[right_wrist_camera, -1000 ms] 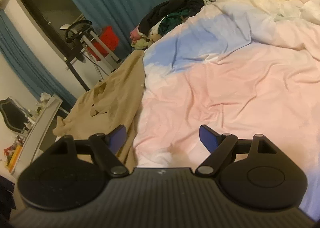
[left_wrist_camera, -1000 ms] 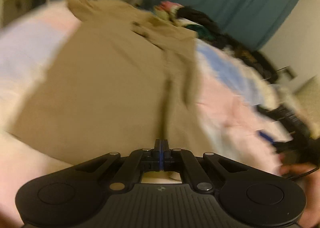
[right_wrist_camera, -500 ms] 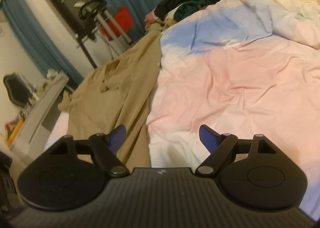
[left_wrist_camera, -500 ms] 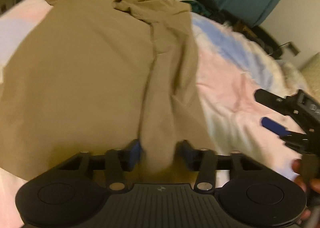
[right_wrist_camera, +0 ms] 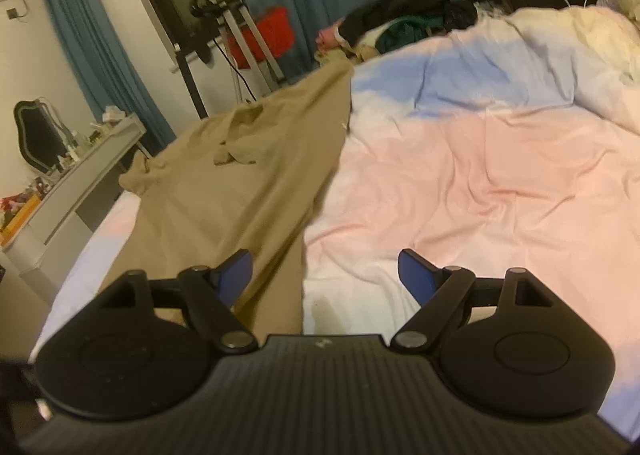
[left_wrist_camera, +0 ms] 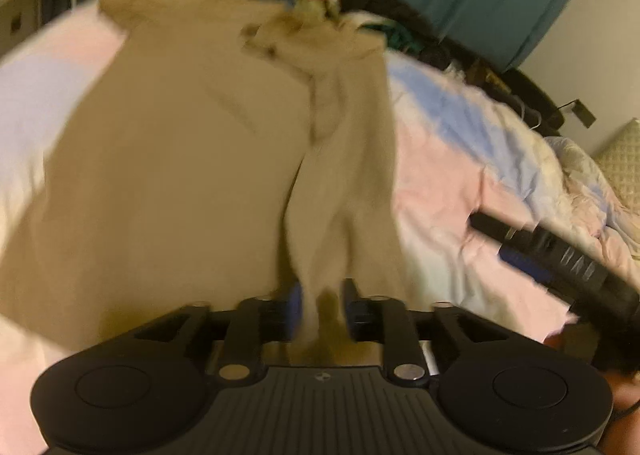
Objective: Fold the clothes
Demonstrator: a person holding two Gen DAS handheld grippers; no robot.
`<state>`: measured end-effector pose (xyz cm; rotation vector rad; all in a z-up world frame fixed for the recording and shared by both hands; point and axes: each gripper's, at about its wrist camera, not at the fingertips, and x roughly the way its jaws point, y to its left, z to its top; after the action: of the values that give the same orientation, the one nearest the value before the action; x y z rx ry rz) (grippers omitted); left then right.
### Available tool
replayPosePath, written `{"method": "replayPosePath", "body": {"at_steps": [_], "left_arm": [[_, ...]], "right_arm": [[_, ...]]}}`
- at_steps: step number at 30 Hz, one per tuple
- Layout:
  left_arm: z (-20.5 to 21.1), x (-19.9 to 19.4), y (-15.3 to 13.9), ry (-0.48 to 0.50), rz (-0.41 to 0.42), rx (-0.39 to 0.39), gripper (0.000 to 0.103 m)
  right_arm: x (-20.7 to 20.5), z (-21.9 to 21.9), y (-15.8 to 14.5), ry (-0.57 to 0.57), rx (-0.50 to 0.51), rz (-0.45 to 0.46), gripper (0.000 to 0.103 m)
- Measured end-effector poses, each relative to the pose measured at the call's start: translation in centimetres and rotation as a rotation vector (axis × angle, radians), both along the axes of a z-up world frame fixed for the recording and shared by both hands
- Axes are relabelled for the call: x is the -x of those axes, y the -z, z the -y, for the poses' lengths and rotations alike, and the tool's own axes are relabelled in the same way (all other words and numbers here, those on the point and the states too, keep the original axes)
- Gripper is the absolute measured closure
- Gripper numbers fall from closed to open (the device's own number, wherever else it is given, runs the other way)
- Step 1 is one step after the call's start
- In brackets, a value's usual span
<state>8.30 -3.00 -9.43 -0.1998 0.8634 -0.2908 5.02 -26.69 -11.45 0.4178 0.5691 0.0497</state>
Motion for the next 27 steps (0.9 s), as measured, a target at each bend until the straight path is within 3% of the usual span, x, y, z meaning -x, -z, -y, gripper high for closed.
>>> {"method": "replayPosePath", "body": {"at_steps": [3, 5, 11, 14, 18, 22, 25, 27], "left_arm": [[1.0, -0.6, -3.4, -0.01, 0.127, -0.062, 0.041], [1.3, -1.3, -4.8, -0.003, 0.177, -0.062, 0.041], [0.6, -3.0, -3.9, 0.02, 0.235, -0.037, 0.038], [-0.6, -3.2, -2.6, 0.015, 0.265, -0.095, 0.033], [-2.3, -4.6, -0.7, 0.001, 0.267, -0.078, 0.032], [-4.6, -6.7, 1.0, -0.068, 0.246, -0.042, 0.032], [-6.1, -8.2, 2.2, -0.113, 0.226, -0.029, 0.031], [-7.0, -9.3, 3.1, -0.141, 0.201, 0.002, 0.031]], "right_arm": [[0.0, 0.5, -0.5, 0.009, -0.015, 0.027, 0.021], [-0.9, 1.0, -1.0, 0.006, -0.018, 0.033, 0.021], [-7.4, 1.0, -2.2, -0.026, 0.003, 0.022, 0.021], [-13.6, -1.3, -2.7, -0.111, 0.08, 0.023, 0.021], [-24.0, -5.6, -3.1, -0.203, 0.107, 0.021, 0.022], [-34.1, -10.9, -3.1, -0.217, 0.164, 0.022, 0.024], [-39.6, -14.0, -1.7, -0.191, 0.218, 0.003, 0.024], [-42.7, -15.5, -0.6, -0.162, 0.254, -0.015, 0.029]]}}
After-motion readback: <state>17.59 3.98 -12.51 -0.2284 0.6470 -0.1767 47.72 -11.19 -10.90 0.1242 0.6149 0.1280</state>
